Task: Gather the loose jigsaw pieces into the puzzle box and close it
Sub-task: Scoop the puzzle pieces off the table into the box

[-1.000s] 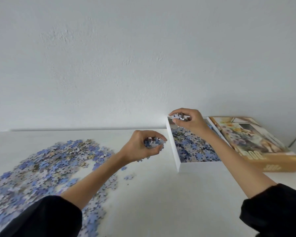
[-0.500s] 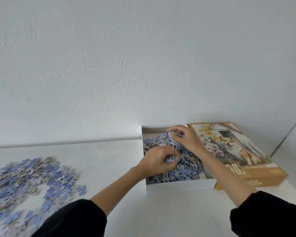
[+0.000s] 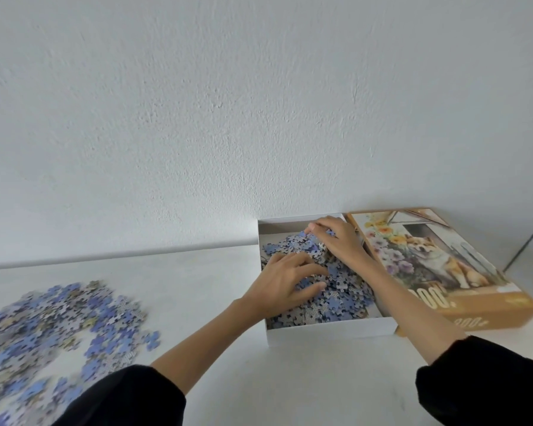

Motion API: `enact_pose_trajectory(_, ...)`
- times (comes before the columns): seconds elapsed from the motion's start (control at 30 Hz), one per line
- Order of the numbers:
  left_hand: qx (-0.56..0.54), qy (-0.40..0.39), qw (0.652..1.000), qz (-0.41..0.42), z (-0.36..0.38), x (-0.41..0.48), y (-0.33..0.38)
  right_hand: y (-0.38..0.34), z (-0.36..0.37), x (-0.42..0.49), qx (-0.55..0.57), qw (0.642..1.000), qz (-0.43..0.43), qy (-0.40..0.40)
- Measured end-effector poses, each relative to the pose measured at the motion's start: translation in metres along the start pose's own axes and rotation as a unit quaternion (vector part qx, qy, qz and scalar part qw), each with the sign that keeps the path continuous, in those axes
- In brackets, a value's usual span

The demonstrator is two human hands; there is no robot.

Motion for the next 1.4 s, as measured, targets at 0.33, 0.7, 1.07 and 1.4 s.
enact_pose_trajectory(0.33, -0.119, 0.06, 0.991, -0.012, -0.055, -0.051, -0.022, -0.059, 0.026, -0.003, 0.038, 0.998, -0.044, 0.004)
enact_pose_trajectory(0.7, -0.093, 0.096, 0.988, -0.081, -0.123, -0.171, -0.079, -0.157, 0.133, -0.018, 0.045, 0.995, -0.075, -0.054)
enact_pose_trajectory(1.07, -0.017, 0.028, 0.987, -0.157, -0.182, -0.327, -0.175, -0.219, 0.299, -0.055, 0.061, 0.988, -0.065, -0.127)
enact_pose_trajectory(1.4, -0.001, -0.133, 0.917, -0.376, -0.18, -0.465, -0.26, -0.202, 0.397, -0.082, -0.118, 0.972, 0.066, -0.191)
Point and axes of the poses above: each hand's wrist, its own x-axis towards the middle knuckle, its own z-axis out of the palm, y = z × x, the point moved 3 cm from there along x, towards the middle knuckle, and after that the axes turned 10 degrees about x, right-handed, at the moved point
